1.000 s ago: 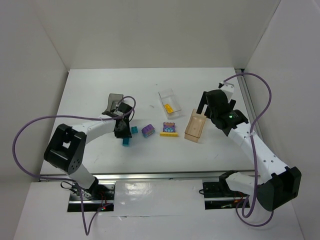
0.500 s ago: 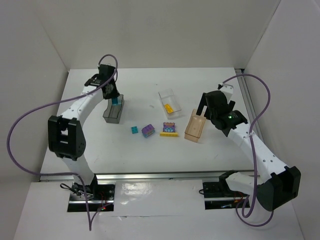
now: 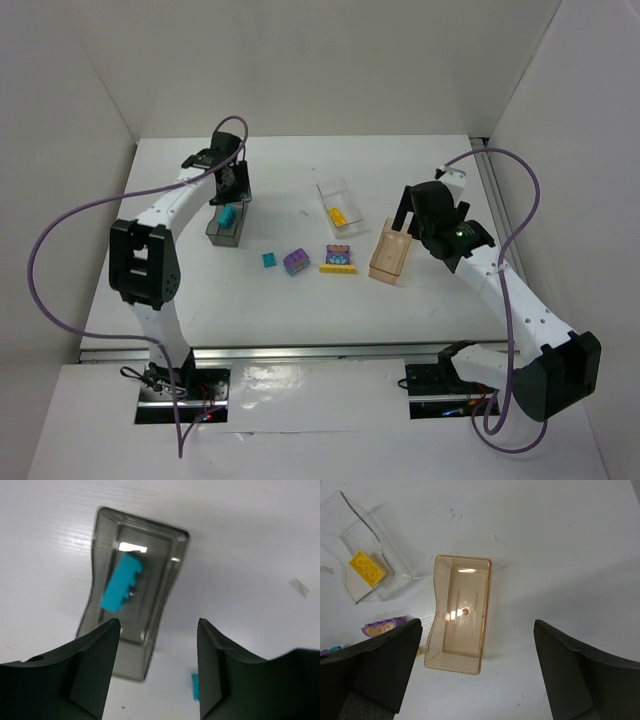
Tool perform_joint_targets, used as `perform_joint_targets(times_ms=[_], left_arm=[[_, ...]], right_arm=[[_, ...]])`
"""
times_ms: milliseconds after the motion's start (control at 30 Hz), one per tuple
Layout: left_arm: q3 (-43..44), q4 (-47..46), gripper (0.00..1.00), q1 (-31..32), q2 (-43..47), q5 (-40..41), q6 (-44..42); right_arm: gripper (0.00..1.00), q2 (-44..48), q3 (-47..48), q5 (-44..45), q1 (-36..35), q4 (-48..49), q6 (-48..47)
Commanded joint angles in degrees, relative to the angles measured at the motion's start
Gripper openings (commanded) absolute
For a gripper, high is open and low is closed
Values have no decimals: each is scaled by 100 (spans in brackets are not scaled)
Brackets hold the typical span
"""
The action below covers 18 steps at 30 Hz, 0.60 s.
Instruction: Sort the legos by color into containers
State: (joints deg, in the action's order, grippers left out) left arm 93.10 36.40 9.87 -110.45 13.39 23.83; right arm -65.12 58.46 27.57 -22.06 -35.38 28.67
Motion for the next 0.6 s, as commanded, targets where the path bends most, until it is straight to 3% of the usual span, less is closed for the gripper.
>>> perform_joint_targets(times_ms=[0,67,233,567], left_arm=[[-648,139,67,401,1138,-318,137],[-1195,61,65,585,1603,-651,654],[-2672,-484,69,1140,1940,-416,1711],[-2964,-986,73,1536,1274,-513,2222]], right_arm=[[100,-61,-1,3,36,66,34],[100,-62,-1,-68,36,119,86],[100,-246,-54,-357,36,312,147],[100,-299,-106,-551,36,373,148]])
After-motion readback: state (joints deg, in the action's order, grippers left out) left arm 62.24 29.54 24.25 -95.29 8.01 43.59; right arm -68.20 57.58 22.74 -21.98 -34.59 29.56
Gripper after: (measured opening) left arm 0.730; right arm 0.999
